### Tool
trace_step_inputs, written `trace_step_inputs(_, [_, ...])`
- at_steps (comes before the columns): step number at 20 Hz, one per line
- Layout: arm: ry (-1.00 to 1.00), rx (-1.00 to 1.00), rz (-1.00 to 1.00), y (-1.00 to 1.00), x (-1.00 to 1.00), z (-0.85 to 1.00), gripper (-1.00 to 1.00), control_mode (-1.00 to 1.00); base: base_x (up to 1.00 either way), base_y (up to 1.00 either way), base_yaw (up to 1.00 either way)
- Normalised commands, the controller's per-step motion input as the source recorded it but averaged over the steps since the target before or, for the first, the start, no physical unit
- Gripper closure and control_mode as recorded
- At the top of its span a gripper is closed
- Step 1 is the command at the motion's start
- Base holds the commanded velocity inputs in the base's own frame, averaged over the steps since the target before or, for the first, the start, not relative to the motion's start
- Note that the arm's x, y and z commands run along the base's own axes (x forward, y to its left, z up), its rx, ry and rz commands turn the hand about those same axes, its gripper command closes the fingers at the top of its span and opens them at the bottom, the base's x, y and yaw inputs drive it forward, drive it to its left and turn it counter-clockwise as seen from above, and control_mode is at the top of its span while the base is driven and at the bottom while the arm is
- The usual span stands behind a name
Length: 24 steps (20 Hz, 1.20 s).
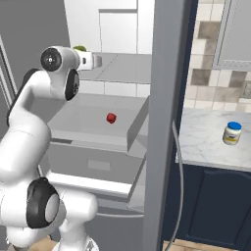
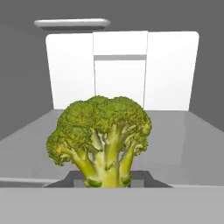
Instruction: Place the ketchup and mayonnaise from the counter to the top shelf of the fridge. If the existing items in the fridge are on the top shelf, move them to other shelves.
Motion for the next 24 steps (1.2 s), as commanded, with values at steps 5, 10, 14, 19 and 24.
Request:
trace_step_inputs(5, [0.14, 0.00, 0.00, 0.00, -1.00, -0.94, 1.00, -1.00, 0.00, 0.00, 0.00])
trace_step_inputs(10, [0.41, 0.00, 0.00, 0.00, -1.00, -1.00, 1.00, -1.00, 0.00, 0.00, 0.00])
trace_step_inputs(14, [0.51, 0.01, -0.01, 0.11, -0.76, -1.00, 1.00, -1.00, 0.00, 0.00, 0.00])
trace_step_inputs(19, [-0.02, -0.01, 0.00, 0.42, 0.34, -0.36, 1.00, -1.00, 0.00, 0.00, 0.00])
trace_step_inputs(24, [-0.14, -0.03, 0.00, 0.45, 0.87, -0.32, 1.00, -1.00, 0.00, 0.00, 0.00])
